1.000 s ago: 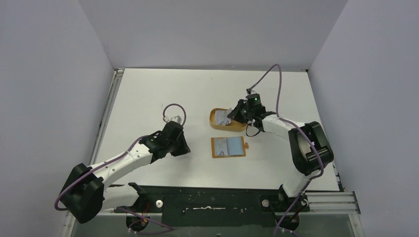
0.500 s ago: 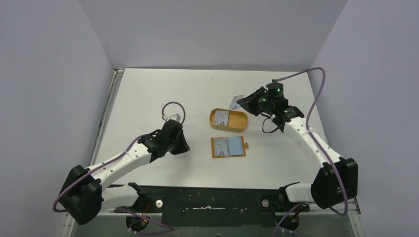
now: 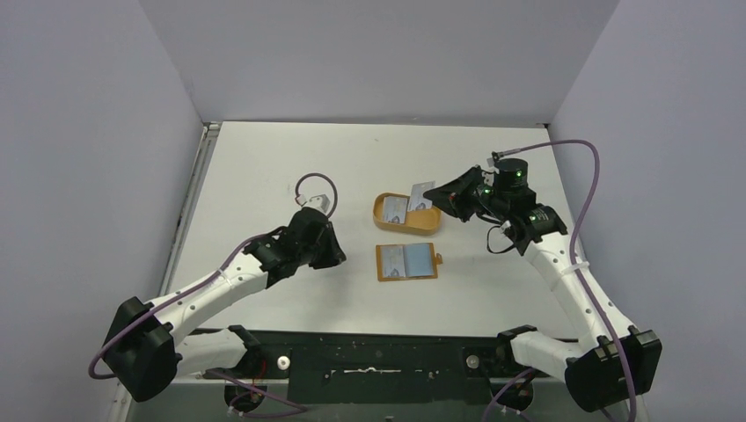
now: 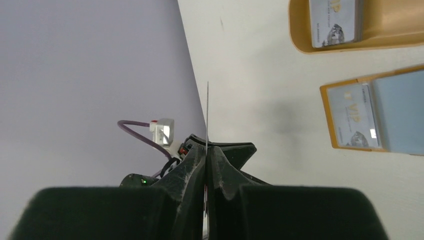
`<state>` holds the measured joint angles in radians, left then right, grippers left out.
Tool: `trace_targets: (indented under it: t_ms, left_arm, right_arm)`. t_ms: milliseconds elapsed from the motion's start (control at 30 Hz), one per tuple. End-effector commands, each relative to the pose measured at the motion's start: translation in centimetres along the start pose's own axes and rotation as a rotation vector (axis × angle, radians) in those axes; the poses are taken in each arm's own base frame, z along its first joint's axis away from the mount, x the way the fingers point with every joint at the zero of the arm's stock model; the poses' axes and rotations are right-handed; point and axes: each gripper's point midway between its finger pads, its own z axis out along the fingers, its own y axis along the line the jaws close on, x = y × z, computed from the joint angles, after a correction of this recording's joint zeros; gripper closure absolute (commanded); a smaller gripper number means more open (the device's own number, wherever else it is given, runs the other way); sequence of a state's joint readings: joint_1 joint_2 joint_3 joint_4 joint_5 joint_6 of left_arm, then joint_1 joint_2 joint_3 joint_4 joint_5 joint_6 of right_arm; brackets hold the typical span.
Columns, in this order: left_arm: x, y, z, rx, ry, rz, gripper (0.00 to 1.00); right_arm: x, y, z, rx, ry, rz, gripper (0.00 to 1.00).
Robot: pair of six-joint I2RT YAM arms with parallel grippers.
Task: Put the credit cards into the card holder
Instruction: Pick up the credit card from the storage box.
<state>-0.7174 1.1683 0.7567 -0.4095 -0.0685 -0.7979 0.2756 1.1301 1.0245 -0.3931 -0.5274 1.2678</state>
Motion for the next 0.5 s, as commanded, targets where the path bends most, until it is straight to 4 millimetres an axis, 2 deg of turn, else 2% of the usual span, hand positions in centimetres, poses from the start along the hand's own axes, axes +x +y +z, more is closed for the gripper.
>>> trace_targets:
  t_ms: [0,67,133,267,367,467]
  left_arm:
    - [-2.1,-4.5,-1.2,0.162,-0.065,0.05,0.87]
    - [-1.9,-5.6,-1.1,0.19,-0.053,0.067,0.81]
    - [-1.6,-6.6,-0.9,0.21,-0.044,0.086,0.71]
    - [-0.6,-8.9,-0.2,0.271,-0.006,0.12,0.54]
    - [0.1,-9.8,0.9,0.276,0.028,0.127,0.51]
    - [0.3,-10.0,1.9,0.264,0.049,0.127,0.51]
  right_arm:
    - [1.0,-0.3,-1.6,-0.004,0.017,-0.101,1.0]
    - [1.2,-0.9,-1.8,0.002,0.021,-0.148,1.0]
    - [1.1,-1.9,-2.0,0.031,0.014,-0.24,1.0]
    - [0.7,-6.3,-2.3,0.185,-0.025,-0.526,1.0]
    - [1.5,-9.8,-1.3,0.244,-0.002,-0.626,1.0]
    - [2.9,-12.9,0.6,0.304,0.064,-0.637,1.0]
